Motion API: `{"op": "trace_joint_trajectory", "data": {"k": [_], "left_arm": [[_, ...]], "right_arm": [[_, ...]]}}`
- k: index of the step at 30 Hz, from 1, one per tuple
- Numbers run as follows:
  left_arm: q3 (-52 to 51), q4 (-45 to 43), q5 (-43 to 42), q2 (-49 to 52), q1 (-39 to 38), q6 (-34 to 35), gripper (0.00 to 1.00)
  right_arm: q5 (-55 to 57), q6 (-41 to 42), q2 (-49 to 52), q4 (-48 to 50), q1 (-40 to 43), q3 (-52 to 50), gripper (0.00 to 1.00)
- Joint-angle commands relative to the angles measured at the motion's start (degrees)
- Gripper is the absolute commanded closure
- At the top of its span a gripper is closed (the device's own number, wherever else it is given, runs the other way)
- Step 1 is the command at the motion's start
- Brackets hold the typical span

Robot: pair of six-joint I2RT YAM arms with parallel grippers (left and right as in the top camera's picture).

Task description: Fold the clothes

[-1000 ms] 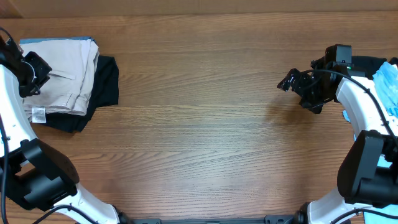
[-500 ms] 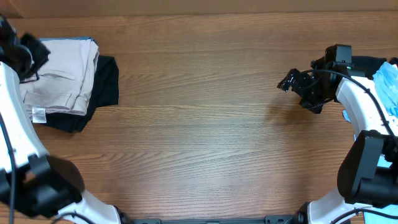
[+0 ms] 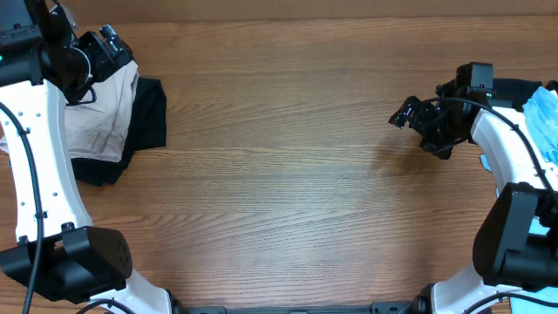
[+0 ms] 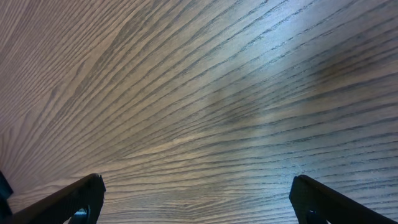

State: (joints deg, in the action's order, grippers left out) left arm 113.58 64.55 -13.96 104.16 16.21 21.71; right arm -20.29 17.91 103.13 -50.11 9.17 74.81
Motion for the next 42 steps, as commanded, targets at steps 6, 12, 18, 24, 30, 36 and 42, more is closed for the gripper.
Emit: {"op": "trace_joint_trajectory", "data": {"k": [6, 12, 18, 24, 30, 36, 42], "left_arm": [[-0.24, -0.04, -0.24, 0.26, -0.11, 0.15, 0.00], [-0.24, -0.07, -0.24, 0.26, -0.11, 0.15, 0.00], [-0.24, -0.04, -0.24, 0.28, -0.11, 0.15, 0.00], [-0.24, -0.04, -0.24, 0.28, -0.11, 0.15, 0.00], [-0.24, -0.04, -0.24, 0.28, -0.11, 0.15, 0.00], [-0.24, -0.04, -0.24, 0.28, -0.11, 0.15, 0.00], [-0.24, -0.07, -0.24, 0.28, -0.11, 0.15, 0.00]], "right_arm": [[0.35, -0.57, -11.58, 0.28, -1.42, 0.55, 0.00], [0.35, -0.55, -34.93, 0.26, -2.84, 0.52, 0.00], [14.51, -4.68, -58.27, -0.13, -14.16, -0.24, 0.00], [20.24, -4.70, -78.20, 0.02, -19.67, -10.95, 0.00], [20.26, -8.26, -93.79, 7.63, -19.39, -28.20, 0.00], [20.41, -11.10, -99.91, 32.33, -18.80, -49.66, 0.00], [23.26, -11.54, -100.98, 50.66, -18.73, -64.48, 0.00]]}}
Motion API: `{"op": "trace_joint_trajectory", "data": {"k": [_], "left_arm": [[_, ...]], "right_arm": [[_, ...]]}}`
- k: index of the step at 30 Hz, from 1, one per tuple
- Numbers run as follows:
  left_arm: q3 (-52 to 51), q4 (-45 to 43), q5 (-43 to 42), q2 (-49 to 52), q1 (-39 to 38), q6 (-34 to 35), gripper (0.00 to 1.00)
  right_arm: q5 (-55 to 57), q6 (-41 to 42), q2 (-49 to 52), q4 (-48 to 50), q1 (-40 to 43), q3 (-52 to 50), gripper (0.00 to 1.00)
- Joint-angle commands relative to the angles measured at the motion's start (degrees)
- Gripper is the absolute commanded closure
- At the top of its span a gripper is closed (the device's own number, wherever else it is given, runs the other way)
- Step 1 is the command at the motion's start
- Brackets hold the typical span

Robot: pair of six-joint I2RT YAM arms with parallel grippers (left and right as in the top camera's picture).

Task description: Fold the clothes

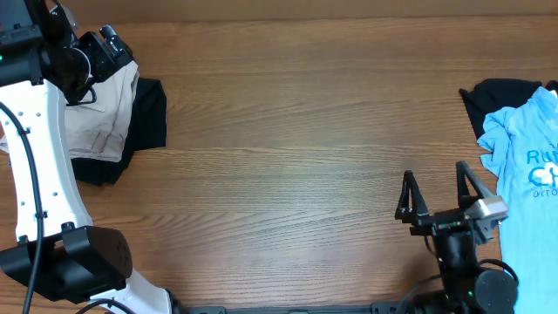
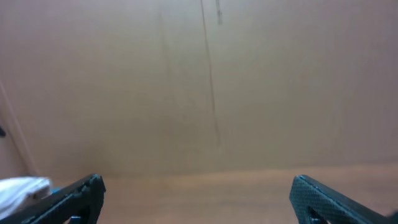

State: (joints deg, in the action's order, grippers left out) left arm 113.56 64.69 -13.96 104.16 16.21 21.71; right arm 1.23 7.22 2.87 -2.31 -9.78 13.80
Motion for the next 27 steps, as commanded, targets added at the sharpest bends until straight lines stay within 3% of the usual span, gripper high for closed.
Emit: {"op": "trace_joint_trajectory", "data": {"k": [1, 11, 21, 27], "left_arm": [[-0.22, -0.20, -0.24, 0.28, -0.11, 0.15, 0.00], [-0.22, -0.17, -0.24, 0.28, -0.11, 0.15, 0.00], [-0.22, -0.20, -0.24, 0.28, -0.11, 0.15, 0.00], [-0.22, -0.20, -0.24, 0.28, -0.11, 0.15, 0.00]], "right_arm": [[1.73, -1.73, -0.74, 5.29, 0.22, -5.38, 0.00], [3.04, -1.70, -2.71, 9.62, 2.19, -12.90, 0.00], [3.17, -3.17, -2.71, -2.25, 4.76, -13.35, 0.00], [3.19, -3.13, -2.71, -2.10, 5.35, -13.35, 0.00]]}}
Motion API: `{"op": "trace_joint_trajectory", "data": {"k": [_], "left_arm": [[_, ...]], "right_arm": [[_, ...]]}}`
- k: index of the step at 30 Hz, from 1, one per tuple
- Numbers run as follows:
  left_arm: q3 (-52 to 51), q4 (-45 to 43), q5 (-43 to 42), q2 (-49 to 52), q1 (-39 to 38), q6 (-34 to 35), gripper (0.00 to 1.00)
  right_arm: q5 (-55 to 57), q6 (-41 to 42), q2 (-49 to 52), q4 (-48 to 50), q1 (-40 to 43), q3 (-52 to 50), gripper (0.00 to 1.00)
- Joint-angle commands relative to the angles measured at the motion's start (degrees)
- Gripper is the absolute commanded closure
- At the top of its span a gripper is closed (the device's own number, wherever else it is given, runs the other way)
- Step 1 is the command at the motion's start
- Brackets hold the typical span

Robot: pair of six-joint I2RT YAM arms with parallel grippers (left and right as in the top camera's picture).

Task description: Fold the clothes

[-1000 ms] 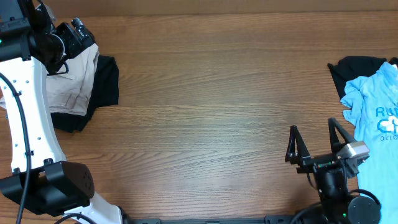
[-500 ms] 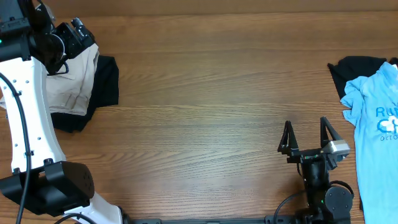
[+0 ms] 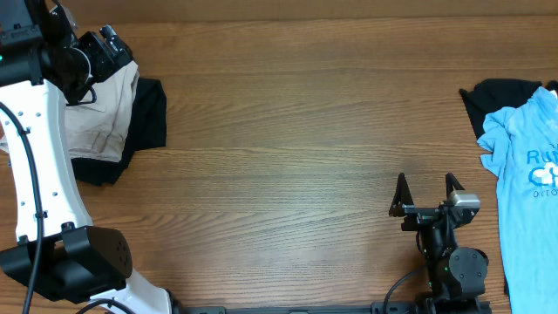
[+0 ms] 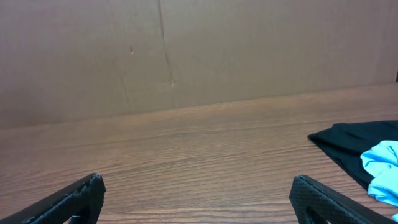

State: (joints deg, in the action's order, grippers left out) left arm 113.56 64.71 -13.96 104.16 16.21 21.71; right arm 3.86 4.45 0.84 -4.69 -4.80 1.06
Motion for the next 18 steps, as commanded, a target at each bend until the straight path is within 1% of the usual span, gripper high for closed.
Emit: {"op": "trace_joint_trajectory", "data": {"k": [1, 15, 18], "left_arm": [[-0.22, -0.22, -0.24, 0.28, -0.11, 0.15, 0.00], [-0.31, -0.20, -0.31, 0.35, -0.11, 0.15, 0.00], [-0.42, -0.20, 0.00, -1.90, 0.37, 0.15, 0.00]], "right_arm": [[0.57, -0.35, -0.68, 0.28, 0.37, -0.61, 0.00], [0.57, -0.35, -0.68, 0.28, 0.37, -0.61, 0.00], [0.57, -0.35, -0.68, 0.28, 0.37, -0.61, 0.00]]}}
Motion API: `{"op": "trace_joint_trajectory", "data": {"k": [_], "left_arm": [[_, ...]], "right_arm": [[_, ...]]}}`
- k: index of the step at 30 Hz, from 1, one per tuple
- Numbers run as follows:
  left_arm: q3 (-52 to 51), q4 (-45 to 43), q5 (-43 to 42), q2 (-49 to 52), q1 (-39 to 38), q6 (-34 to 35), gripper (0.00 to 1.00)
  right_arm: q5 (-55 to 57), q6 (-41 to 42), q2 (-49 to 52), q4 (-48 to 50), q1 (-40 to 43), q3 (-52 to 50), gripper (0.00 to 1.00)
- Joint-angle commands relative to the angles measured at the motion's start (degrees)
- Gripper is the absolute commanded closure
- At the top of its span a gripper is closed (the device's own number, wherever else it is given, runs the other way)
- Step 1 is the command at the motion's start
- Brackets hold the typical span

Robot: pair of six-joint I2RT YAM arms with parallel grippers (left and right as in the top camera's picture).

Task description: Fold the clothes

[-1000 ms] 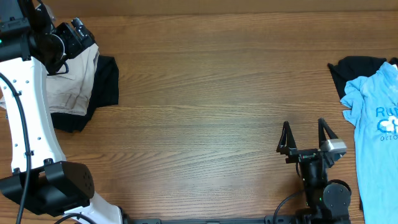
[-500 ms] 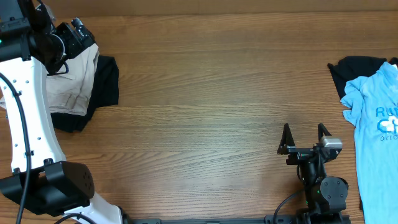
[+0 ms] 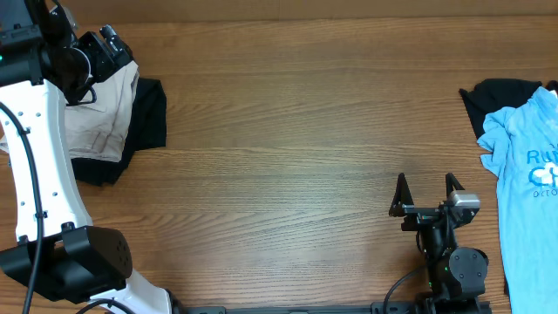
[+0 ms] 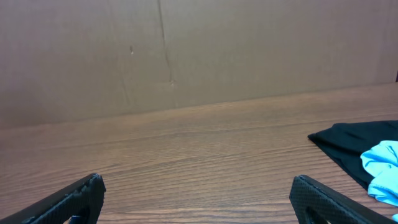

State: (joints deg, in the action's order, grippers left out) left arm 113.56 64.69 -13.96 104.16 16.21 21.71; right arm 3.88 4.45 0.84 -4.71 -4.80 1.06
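Observation:
A beige garment (image 3: 103, 118) lies on a black one (image 3: 150, 113) at the table's far left. My left gripper (image 3: 106, 48) sits over the beige cloth's top edge; its jaws cannot be made out. At the right edge a light blue T-shirt (image 3: 527, 179) lies over another black garment (image 3: 490, 92). The right wrist view shows that black cloth (image 4: 351, 140) and a corner of the blue shirt (image 4: 382, 165). My right gripper (image 3: 425, 183) rests at the near edge, left of the shirt. It stands open (image 4: 198, 186) with nothing between its fingers, facing across the table.
A brown cardboard wall (image 4: 199, 50) stands behind the table's far edge. Bare wood table (image 3: 288, 157) stretches between the two piles of clothes. The left arm's white links (image 3: 39, 148) run down the left side.
At first my right gripper hung open, low over the wood by the right pile. Then it stood near the front edge, its camera on the wall. It later sat lower at the front edge, facing across the table, and stays there. The left arm never moved.

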Motion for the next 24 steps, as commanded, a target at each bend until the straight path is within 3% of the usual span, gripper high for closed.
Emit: {"op": "trace_joint_trajectory", "data": {"k": [1, 4, 12, 14, 17, 24], "left_arm": [[-0.44, -0.17, -0.02, -3.54, 0.15, 0.15, 0.00], [-0.63, -0.17, 0.00, -11.67, -3.26, 0.15, 0.00], [-4.85, -0.50, -0.02, -32.54, -31.82, 0.15, 0.00], [-8.94, -0.50, -0.02, -36.52, -33.14, 0.15, 0.00], [-23.10, -2.23, 3.08, -48.46, -33.11, 0.17, 0.00], [-55.87, -16.79, 11.37, -72.85, -33.03, 0.15, 0.00]], "right_arm": [[0.55, -0.35, -0.68, 0.31, 0.37, -0.61, 0.00], [0.55, -0.35, -0.68, 0.31, 0.37, -0.61, 0.00], [0.55, -0.35, -0.68, 0.31, 0.37, -0.61, 0.00], [0.55, -0.35, -0.68, 0.31, 0.37, -0.61, 0.00], [0.55, -0.35, -0.68, 0.31, 0.37, -0.61, 0.00], [0.55, -0.35, -0.68, 0.31, 0.37, -0.61, 0.00]]}}
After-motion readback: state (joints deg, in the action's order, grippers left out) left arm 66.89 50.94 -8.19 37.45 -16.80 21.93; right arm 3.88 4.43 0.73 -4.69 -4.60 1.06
